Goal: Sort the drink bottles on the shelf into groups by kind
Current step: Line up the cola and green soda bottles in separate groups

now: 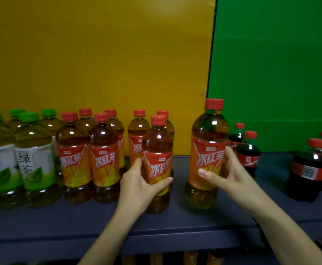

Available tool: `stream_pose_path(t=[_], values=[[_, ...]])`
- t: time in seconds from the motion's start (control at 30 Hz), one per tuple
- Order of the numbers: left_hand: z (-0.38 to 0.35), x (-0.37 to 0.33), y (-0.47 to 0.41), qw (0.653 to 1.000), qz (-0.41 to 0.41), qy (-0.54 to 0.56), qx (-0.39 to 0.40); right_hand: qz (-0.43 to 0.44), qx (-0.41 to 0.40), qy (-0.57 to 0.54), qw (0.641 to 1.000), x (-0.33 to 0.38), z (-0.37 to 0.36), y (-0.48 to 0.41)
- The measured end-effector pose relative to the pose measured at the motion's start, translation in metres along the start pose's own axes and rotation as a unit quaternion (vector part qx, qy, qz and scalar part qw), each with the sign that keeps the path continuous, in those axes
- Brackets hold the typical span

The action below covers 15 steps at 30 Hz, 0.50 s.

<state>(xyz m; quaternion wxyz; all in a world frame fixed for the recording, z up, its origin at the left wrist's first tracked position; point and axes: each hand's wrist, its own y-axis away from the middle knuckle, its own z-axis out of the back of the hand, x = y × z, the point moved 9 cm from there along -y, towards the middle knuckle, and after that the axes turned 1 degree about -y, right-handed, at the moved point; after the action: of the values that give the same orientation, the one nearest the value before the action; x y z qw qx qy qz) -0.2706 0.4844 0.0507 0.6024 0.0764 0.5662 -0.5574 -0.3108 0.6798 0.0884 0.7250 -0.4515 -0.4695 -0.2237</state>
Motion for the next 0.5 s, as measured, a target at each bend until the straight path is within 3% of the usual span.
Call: stream_pose_path(t=[0.27, 0.4, 0.5], values=[[0.026, 0.014, -0.004, 0.999, 0.021, -0.037, -0.020, -0.007, 0.071, -0.030, 0.997, -0.040, -0.062, -0.027], [0.025, 0.018, 0.001, 0.999, 0.021, -0.043, -0.021, -0.001, 0.059, -0.023, 0.998, -0.050, -0.066, -0.036], [0.027, 0.023, 0.010, 0.997, 0.015, -0.068, -0.033, 0.012, 0.021, 0.052, 0.998, -0.051, -0.058, -0.042]])
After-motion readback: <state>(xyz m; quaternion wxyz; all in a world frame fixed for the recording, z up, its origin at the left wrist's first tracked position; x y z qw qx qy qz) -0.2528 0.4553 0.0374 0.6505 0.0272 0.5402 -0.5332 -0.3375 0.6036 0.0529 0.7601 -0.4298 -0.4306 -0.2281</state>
